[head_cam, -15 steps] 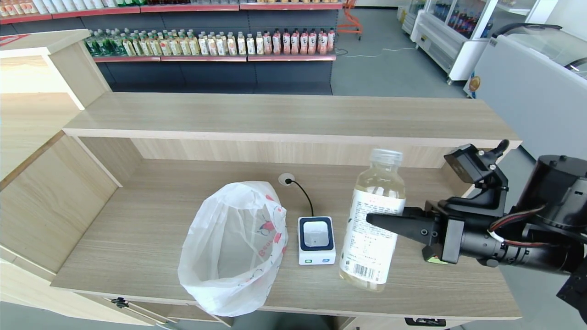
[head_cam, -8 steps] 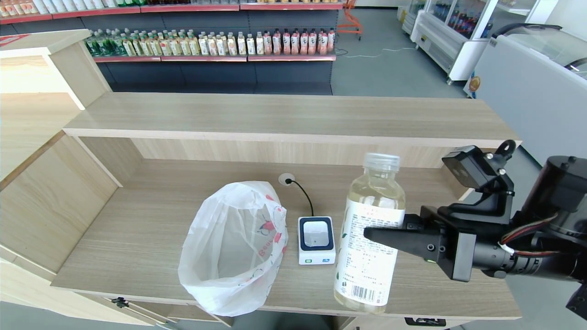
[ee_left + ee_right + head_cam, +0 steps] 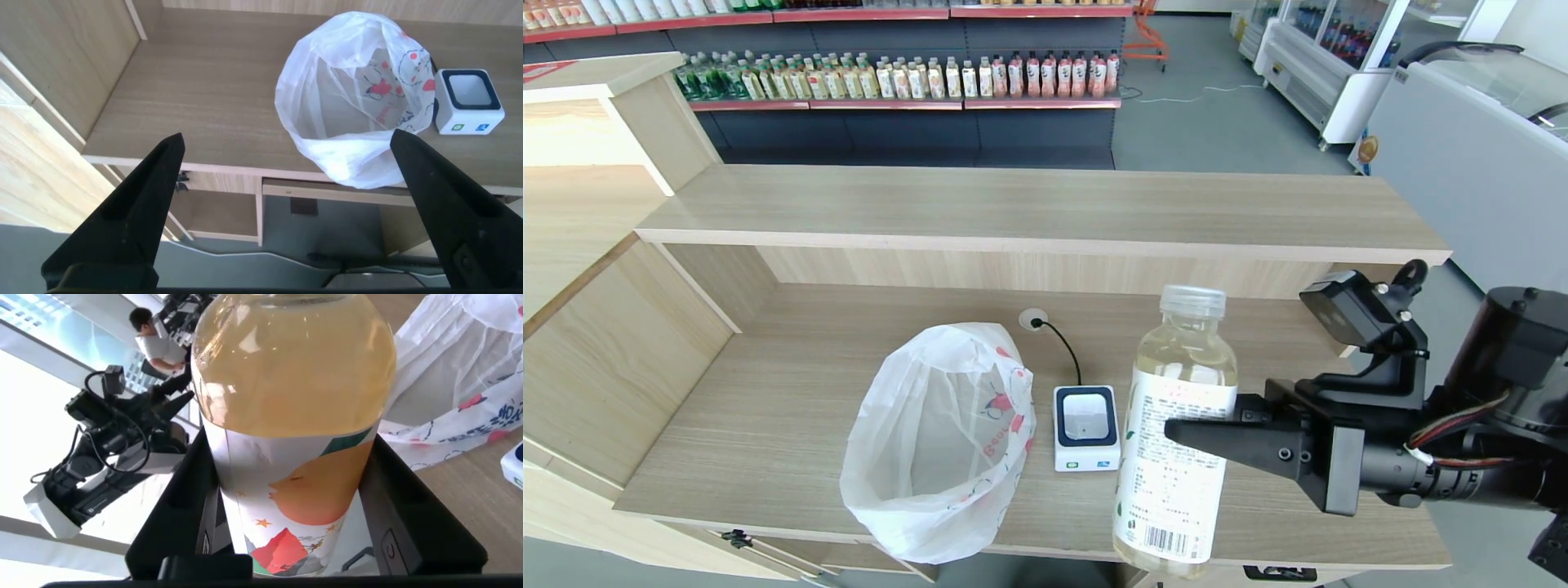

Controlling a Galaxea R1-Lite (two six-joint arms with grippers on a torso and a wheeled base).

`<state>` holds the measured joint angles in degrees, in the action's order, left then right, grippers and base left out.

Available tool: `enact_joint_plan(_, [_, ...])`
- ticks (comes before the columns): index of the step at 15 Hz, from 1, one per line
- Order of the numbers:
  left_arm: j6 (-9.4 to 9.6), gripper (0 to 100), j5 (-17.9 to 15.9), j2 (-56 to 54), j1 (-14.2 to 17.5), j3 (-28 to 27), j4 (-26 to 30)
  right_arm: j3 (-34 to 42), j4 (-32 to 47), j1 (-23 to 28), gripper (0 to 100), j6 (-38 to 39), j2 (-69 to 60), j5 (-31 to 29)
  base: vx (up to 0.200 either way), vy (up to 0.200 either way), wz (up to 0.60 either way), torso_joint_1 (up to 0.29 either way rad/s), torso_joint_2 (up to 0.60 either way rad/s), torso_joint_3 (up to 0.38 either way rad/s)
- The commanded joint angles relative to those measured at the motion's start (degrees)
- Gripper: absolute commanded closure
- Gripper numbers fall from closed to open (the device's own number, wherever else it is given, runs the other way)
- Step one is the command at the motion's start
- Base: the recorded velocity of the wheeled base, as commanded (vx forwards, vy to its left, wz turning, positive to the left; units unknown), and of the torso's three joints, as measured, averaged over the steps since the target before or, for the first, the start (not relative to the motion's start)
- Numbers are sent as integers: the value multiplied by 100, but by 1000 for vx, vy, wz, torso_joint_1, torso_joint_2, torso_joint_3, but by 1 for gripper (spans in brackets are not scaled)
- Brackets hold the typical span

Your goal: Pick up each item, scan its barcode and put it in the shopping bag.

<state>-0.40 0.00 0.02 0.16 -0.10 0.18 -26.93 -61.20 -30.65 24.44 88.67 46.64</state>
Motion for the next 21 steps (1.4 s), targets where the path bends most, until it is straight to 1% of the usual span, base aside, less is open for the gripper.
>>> enact_joint_plan(1, [5, 0, 0, -2, 2, 1, -1, 47, 46, -108, 100, 17, -122, -6, 0, 0, 0, 0, 0, 0])
enact_joint_plan(2, [5, 0, 0, -2, 2, 1, -1, 21, 222, -170, 100, -1, -184, -15, 0, 0, 0, 0, 0, 0])
enact_joint_plan(6, [5, 0, 0, -2, 2, 1, -9, 65, 433, -170, 100, -54, -228, -32, 0, 0, 0, 0, 0, 0])
enact_joint_plan(18, [-4, 0, 0, -2, 2, 1, -1, 65, 442, -117, 100, -203, -281, -41, 0, 0, 0, 0, 0, 0])
enact_joint_plan(20, [5, 0, 0, -2, 2, 1, -1, 83, 451, -64, 100, -467, -298, -243, 0, 0, 0, 0, 0, 0])
enact_joint_plan(21, [-4, 0, 0, -2, 2, 1, -1, 91, 468, 41, 100, -968, -263, -507, 0, 0, 0, 0, 0, 0])
